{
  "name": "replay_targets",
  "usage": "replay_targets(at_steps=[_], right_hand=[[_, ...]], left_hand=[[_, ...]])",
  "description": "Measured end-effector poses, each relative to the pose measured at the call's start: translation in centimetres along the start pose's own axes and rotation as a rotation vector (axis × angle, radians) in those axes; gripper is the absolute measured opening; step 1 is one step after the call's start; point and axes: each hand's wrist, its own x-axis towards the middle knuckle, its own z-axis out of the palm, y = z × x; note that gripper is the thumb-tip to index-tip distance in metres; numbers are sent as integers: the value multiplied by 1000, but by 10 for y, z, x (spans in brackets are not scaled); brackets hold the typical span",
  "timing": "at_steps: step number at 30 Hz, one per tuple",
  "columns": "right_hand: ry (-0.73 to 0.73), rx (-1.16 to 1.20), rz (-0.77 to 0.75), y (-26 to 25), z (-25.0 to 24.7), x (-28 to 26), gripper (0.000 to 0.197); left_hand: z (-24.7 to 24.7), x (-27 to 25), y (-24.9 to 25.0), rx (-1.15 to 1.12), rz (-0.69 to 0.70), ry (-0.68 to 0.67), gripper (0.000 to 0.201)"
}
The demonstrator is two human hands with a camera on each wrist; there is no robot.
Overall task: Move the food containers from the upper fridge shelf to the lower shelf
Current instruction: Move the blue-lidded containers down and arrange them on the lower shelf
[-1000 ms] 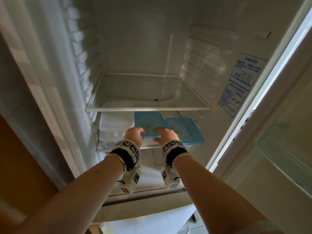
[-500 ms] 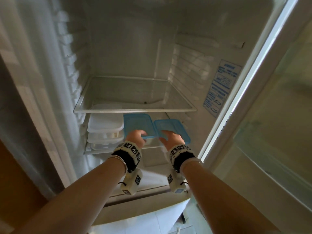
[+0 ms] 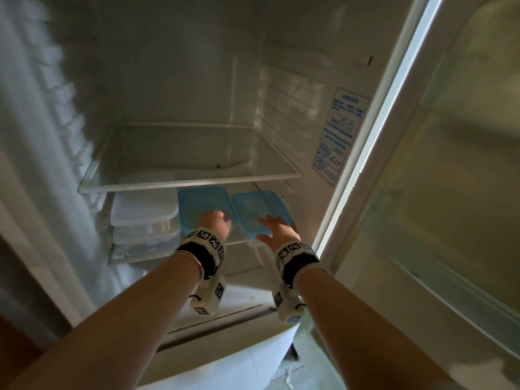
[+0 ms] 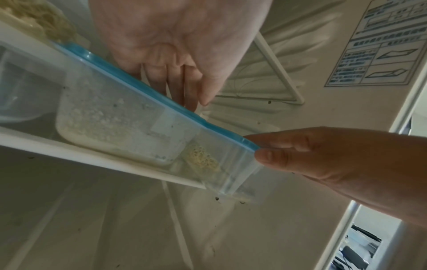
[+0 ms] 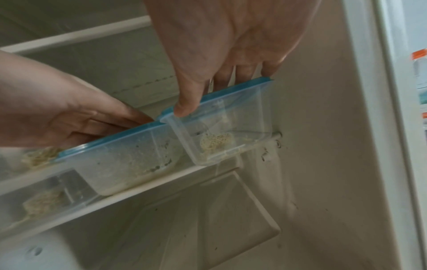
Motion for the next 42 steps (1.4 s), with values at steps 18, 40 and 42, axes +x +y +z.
replay_targets(at_steps=[18,40,42], right_hand=[[-8,2,-10,-8,-1,35,55],[-54,-119,-2,-22,-14,17,55],[-58,-137,-16,-26,-16,11,55]], left_hand=[[-8,21,-27,-2,21,-3,44],[-28,-11,-11,157,16,11,48],[-30,-21,-10,167,31,20,49]])
